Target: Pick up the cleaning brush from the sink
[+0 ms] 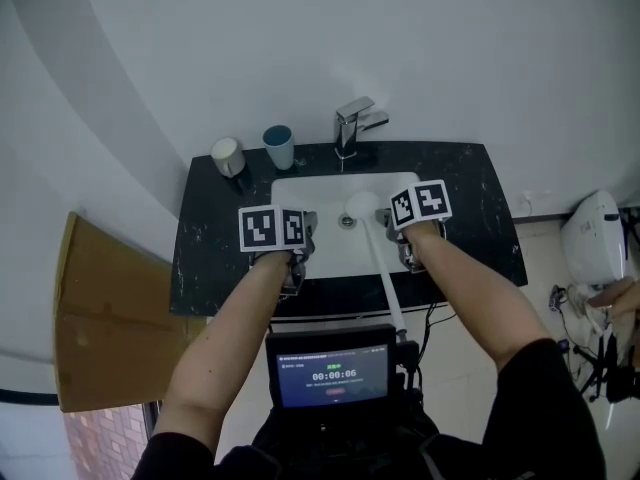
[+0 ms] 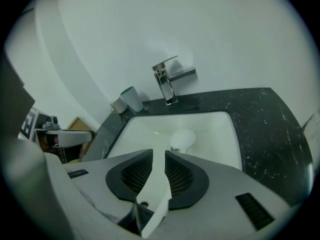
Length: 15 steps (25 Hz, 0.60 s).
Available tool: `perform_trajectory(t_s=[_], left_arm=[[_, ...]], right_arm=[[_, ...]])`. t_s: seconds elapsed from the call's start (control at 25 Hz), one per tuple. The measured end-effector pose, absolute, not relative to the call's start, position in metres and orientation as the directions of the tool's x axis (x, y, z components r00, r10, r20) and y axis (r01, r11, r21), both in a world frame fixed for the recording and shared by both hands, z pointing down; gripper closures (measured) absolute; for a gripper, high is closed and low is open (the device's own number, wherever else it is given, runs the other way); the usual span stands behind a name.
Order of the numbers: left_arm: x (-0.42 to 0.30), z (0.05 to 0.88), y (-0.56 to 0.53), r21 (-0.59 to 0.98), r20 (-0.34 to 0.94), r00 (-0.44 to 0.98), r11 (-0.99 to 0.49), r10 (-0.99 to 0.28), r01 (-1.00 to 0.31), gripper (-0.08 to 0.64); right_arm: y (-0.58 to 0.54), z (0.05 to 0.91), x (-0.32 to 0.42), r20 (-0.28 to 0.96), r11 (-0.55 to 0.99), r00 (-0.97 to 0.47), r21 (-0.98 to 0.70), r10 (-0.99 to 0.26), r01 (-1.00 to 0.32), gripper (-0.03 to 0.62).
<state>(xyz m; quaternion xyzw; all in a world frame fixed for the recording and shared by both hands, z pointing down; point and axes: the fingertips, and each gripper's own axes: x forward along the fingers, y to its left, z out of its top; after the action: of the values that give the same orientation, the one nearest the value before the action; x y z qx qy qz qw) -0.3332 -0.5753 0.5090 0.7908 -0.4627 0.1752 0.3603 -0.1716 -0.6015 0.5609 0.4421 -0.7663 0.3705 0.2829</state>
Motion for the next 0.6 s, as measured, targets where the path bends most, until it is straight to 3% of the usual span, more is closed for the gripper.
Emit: perform_trajectory(t_s=[0.12,0.16,0.2,0.48,0.6], left_arm=[[-0.341,0.538,-0.576,0.403,0.653,0.471,-0.255,-0.593,-0.879,0.469],[-0.343,0.549,-0.575,0.399,0.668,0.459,-0.239,-0.586,-0.885,0.463],[-0.343,0.560,-0.574,0.392,0.684,0.450,-0.230,-0.574,-0.890,0.460],[-0.337,0.614,-0.573,0.341,0.752,0.402,-0.214,-0.523,-0.915,0.455],[-0.333,0.628,-0.574,0.340,0.768,0.399,-0.209,-0.502,-0.917,0.387]], right_arm=[[-0.596,0.598,-0.178,0.819,0.340,-0.426,-0.303,-0.384,-0.890,0.514],[-0.592,0.611,-0.182,0.834,0.338,-0.430,-0.317,-0.345,-0.886,0.442],[-0.589,0.623,-0.184,0.847,0.336,-0.432,-0.327,-0.310,-0.883,0.423],[-0.581,0.688,-0.178,0.932,0.328,-0.298,-0.222,-0.204,-0.918,0.423],[-0.574,0.705,-0.178,0.942,0.299,-0.295,-0.239,-0.162,-0.924,0.423]])
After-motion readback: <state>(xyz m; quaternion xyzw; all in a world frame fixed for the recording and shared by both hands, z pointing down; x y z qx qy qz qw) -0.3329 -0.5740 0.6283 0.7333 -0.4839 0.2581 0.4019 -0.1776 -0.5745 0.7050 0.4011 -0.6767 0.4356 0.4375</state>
